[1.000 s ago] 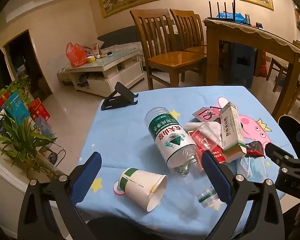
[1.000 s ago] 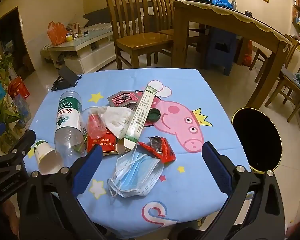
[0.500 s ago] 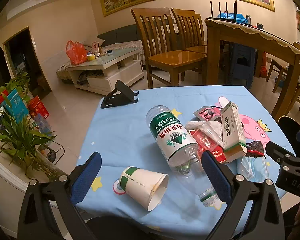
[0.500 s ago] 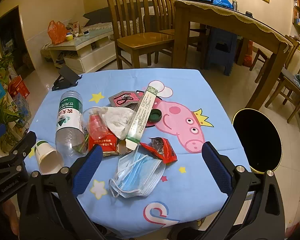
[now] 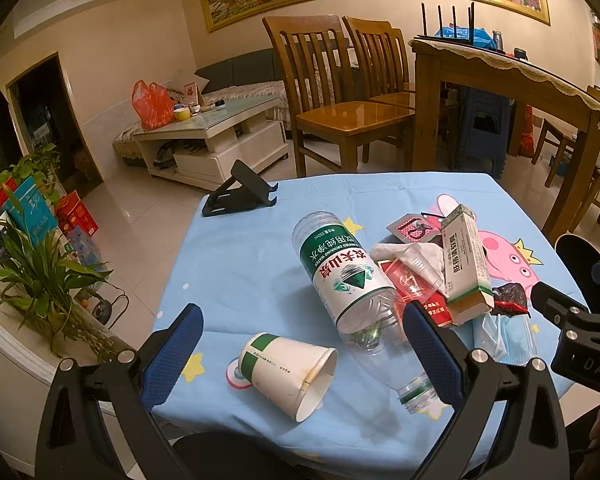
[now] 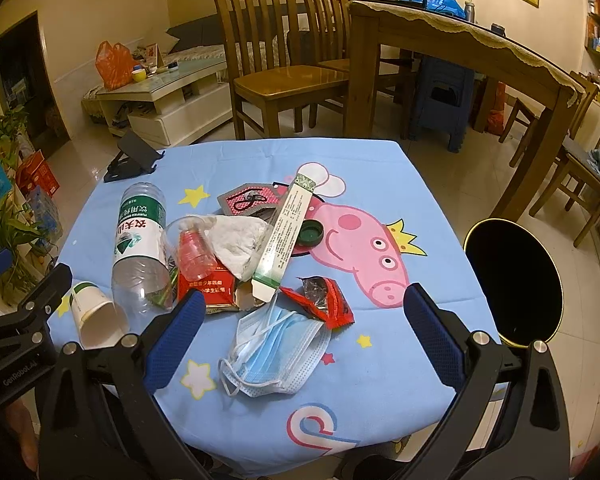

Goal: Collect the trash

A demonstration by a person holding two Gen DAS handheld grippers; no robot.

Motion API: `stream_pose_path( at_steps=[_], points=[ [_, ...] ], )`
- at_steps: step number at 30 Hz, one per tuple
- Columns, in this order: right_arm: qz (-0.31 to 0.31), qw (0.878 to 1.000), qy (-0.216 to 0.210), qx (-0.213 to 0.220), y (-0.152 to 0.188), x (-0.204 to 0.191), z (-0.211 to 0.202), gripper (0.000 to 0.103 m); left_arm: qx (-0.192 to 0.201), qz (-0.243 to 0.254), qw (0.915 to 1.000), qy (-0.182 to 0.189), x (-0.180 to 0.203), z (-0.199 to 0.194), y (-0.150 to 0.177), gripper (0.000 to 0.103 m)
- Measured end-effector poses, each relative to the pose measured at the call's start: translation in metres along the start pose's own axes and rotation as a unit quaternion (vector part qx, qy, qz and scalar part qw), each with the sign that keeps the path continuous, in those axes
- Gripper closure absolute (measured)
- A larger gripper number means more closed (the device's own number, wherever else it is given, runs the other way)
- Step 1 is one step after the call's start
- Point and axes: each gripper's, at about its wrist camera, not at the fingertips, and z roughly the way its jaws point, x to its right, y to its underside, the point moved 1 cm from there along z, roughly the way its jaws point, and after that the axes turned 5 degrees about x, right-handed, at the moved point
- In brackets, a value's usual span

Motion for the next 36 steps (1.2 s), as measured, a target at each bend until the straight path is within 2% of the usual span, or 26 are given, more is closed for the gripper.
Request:
stream_pose_path(
  at_steps=[36],
  points=[
    [-0.001, 1.0, -0.003, -0.004, 0.0008, -0.0025, -0.0013, 0.005, -0.005, -0.006, 1.0, 0.003, -0.0038, 0.0, 0.0031, 0.007]
  ],
)
